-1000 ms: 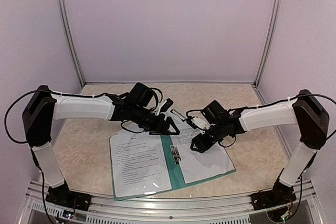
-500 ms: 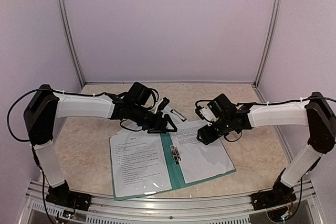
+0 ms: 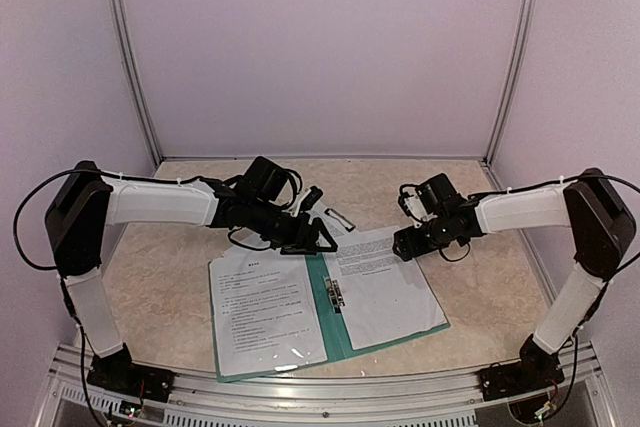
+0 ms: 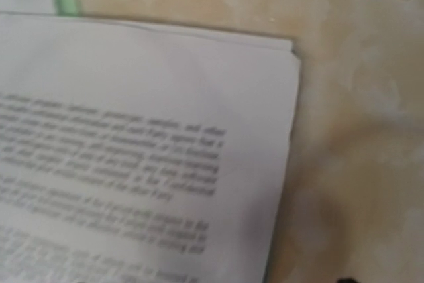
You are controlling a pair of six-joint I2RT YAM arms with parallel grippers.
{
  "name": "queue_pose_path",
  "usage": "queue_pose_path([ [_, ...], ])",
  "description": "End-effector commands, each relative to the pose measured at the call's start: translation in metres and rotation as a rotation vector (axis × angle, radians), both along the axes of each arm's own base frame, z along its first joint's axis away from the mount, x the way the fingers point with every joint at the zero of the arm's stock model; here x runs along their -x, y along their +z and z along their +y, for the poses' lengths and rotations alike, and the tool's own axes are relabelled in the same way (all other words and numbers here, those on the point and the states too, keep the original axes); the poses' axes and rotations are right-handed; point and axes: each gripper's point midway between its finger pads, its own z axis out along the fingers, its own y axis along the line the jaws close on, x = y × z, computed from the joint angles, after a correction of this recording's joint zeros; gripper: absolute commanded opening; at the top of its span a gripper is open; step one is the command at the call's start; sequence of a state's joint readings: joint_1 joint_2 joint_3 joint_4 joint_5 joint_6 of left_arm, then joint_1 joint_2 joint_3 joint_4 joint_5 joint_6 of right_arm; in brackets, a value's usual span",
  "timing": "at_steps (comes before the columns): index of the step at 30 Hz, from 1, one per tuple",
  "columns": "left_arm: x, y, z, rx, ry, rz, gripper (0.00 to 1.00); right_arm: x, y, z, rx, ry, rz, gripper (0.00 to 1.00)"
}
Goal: Put the files into the folder
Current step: Adjust the file in the folder with some files.
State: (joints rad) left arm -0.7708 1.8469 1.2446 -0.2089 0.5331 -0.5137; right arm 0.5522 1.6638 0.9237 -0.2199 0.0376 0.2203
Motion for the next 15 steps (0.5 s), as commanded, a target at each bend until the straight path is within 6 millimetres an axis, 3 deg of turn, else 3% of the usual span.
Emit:
queue_pose_path([
  [1, -0.005, -0.001, 0.001, -0.013, 0.01, -0.007, 0.67, -0.022, -0.004, 0.006, -0.029, 0.011, -0.019, 0.79],
  [15, -0.006, -0.004, 0.007, -0.038, 0.024, -0.007, 0.67, -0.039, -0.018, 0.031, -0.094, 0.07, 0.001, 0.79],
])
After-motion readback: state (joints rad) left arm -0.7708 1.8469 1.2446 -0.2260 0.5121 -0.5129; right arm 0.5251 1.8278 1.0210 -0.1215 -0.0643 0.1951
